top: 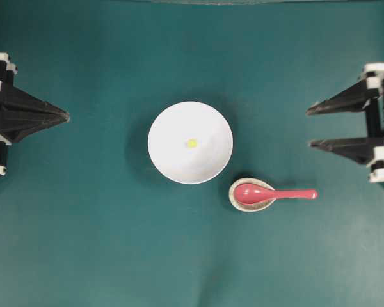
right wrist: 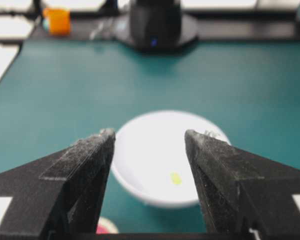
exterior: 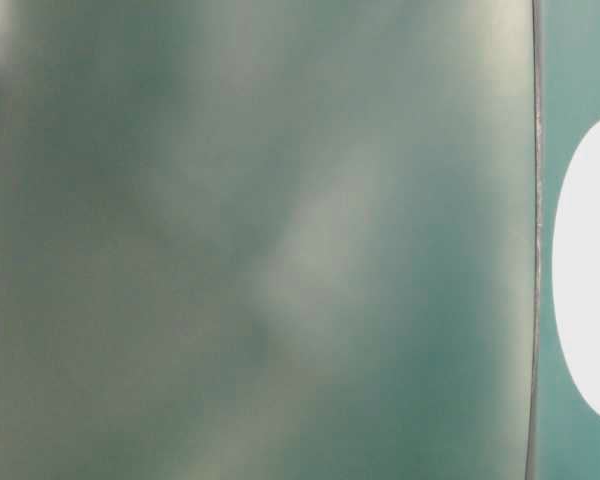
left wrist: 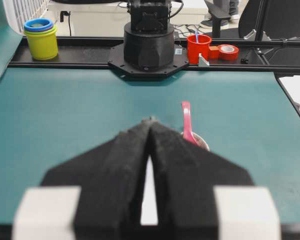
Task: Scoop the yellow hexagonal prism block from the bowl with a spoon using the right arm.
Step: 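Move the right gripper left to the red spoon handle and close on it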
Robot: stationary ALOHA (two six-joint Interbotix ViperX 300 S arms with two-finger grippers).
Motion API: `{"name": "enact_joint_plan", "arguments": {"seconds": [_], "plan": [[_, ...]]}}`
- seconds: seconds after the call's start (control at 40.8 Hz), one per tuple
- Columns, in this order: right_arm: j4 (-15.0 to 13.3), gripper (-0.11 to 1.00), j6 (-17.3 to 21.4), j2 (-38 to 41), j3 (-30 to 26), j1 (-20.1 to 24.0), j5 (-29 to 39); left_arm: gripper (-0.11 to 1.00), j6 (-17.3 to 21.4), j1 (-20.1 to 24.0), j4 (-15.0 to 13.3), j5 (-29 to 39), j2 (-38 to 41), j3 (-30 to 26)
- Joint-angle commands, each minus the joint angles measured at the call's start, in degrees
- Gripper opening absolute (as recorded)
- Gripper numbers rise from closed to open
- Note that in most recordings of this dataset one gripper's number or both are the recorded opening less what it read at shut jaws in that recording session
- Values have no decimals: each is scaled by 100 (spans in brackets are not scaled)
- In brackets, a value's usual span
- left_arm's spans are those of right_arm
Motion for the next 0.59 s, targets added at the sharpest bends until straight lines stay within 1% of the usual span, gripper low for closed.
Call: {"name": "enact_joint_plan", "arguments": {"seconds": [0.0,0.147,0.245,0.393,0.564], "plan": [[88,62,9,290,9,123,-352,1,0,-9,18,-26,53,-132],[255,61,9,861,220,352,-1037,1,0,-9,18,-26,53,-132],[369,61,9,1204,343,492,-1380,1,0,-9,18,-26,53,-132],[659,61,9,1688,545,782,-1960,1,0,-9,18,-26,53,-132],[1063,61,0,2232,835,1239,-2900,1,9,-9,18,-26,53,-132]]}}
